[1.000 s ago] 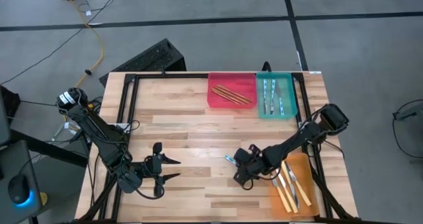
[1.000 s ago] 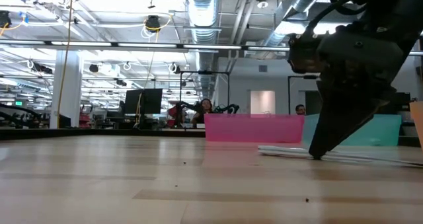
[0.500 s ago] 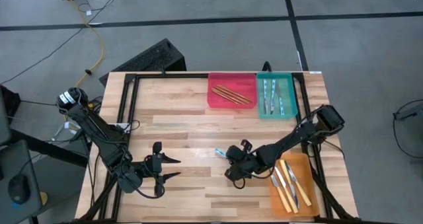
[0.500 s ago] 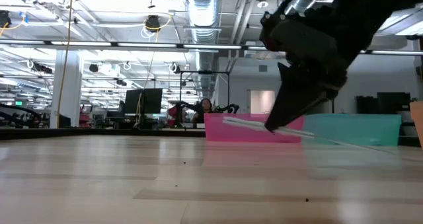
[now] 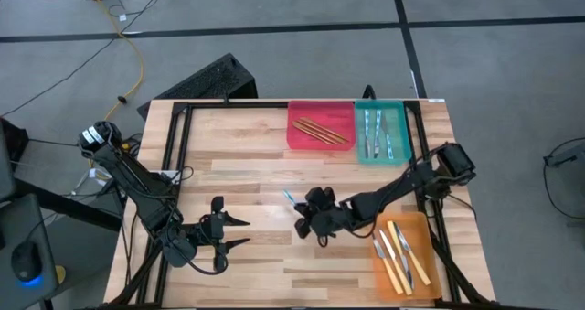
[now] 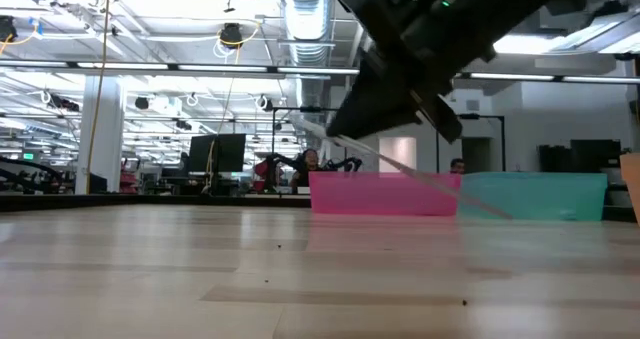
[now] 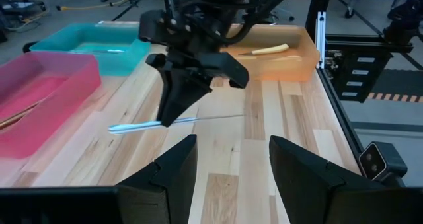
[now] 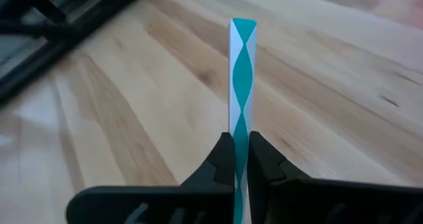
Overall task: Sort silverware by color (type)
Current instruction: Put the blue knife into the blue bin
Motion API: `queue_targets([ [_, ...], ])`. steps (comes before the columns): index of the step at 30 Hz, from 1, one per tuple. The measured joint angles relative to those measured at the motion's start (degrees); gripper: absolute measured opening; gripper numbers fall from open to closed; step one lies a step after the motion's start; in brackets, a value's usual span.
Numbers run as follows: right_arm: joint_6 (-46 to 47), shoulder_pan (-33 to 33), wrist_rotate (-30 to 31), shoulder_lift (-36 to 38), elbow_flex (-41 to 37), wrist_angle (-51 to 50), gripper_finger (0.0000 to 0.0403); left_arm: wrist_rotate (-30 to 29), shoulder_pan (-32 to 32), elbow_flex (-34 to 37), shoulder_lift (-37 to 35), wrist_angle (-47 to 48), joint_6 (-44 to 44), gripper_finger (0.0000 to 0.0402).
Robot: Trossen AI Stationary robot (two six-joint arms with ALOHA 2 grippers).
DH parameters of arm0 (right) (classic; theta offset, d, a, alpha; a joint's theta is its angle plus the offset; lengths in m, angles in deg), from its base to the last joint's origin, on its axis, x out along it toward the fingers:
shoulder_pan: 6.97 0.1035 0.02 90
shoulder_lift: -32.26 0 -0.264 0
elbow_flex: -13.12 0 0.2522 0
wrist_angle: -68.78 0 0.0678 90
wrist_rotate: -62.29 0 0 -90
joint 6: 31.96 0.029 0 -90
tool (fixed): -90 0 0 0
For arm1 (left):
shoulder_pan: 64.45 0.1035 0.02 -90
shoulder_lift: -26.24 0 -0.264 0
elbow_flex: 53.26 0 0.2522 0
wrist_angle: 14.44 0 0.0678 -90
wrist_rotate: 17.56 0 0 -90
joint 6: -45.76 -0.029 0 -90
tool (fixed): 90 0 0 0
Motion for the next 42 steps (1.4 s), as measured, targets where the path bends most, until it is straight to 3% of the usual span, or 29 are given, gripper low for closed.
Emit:
queue_targets([
  [24,-1.9,-6.04,-0.21,1.31,0.08,6.28,0.0018,0.02,0.01,0.0,0.0,0.11,-0.02,0.0173],
  [42,-15.13,-13.28,-0.29,15.18,0.1,1.09,0.0018,0.41,-0.01,0.02,0.02,0.72,0.0,0.0173],
])
